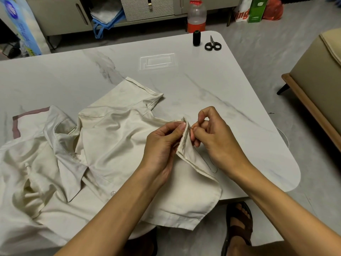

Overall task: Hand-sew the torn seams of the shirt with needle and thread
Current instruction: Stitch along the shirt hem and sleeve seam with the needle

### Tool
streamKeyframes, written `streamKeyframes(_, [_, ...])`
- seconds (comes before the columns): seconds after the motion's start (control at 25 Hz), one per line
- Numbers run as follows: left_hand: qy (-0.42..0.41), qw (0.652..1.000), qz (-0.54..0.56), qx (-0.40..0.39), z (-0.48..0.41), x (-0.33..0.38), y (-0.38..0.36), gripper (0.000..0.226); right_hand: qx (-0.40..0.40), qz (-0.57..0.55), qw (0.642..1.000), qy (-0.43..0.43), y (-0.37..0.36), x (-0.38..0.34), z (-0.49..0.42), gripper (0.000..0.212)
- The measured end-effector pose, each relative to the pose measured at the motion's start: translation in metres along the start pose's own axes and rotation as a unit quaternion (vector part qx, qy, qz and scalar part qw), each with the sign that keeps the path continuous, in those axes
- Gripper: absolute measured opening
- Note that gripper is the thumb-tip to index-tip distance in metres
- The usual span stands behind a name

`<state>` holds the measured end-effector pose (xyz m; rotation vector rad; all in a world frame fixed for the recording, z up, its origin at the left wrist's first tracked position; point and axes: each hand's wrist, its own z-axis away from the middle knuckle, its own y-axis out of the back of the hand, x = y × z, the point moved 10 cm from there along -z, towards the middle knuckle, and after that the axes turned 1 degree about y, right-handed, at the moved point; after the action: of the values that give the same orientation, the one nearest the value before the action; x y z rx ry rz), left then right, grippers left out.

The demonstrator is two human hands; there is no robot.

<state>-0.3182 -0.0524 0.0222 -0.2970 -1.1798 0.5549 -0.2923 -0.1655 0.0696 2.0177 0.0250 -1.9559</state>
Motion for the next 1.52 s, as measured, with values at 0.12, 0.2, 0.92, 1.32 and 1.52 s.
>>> streamKeyframes(0.12, [-0.018,1.000,-0.002,0.017,0.000,0.000,0.002,0.015,0.010,0.004,1.000,0.006,0.001,-0.001,0.000,0.020])
streamKeyframes(0.2, [-0.028,0.999,-0.011,0.022,-0.001,0.001,0.003,0.019,0.010,0.005,1.000,0.007,0.002,0.000,0.000,0.020])
streamKeyframes(0.92, [-0.101,0.984,-0.120,0.086,-0.011,0.011,-0.004,0.005,0.107,0.313,0.931,0.154,0.034,-0.033,0.024,0.011])
streamKeyframes(1.32, [-0.111,0.973,0.197,0.038,-0.026,0.038,-0.008,0.014,0.130,0.132,0.981,-0.051,0.077,0.023,0.001,0.004])
streamKeyframes(1.52, [-0.154,0.983,-0.003,0.100,-0.012,0.061,0.014,0.018,0.115,0.166,0.976,-0.079,0.073,0.039,-0.004,0.015])
